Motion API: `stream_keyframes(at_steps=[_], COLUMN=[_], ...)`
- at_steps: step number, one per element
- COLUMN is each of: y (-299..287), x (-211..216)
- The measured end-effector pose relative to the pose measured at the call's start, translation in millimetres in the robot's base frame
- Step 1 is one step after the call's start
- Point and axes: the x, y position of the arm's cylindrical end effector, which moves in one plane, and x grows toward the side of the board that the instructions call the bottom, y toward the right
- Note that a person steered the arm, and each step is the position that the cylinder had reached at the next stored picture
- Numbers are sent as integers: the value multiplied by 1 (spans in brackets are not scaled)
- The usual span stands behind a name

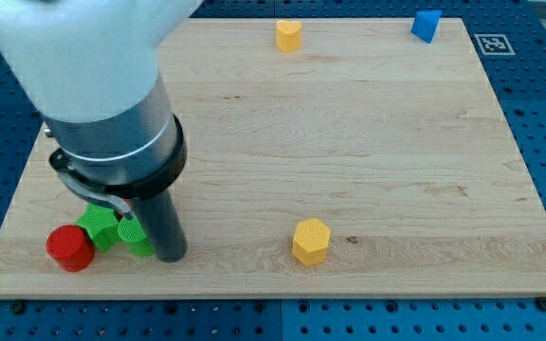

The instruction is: Slide the yellow hexagon towards the bottom right

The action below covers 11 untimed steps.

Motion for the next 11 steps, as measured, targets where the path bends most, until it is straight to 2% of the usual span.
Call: stream_keyframes(at_steps=[3, 5, 7, 9, 11], y=[91, 97, 113, 146, 146], x=[7, 7, -16, -10, 0])
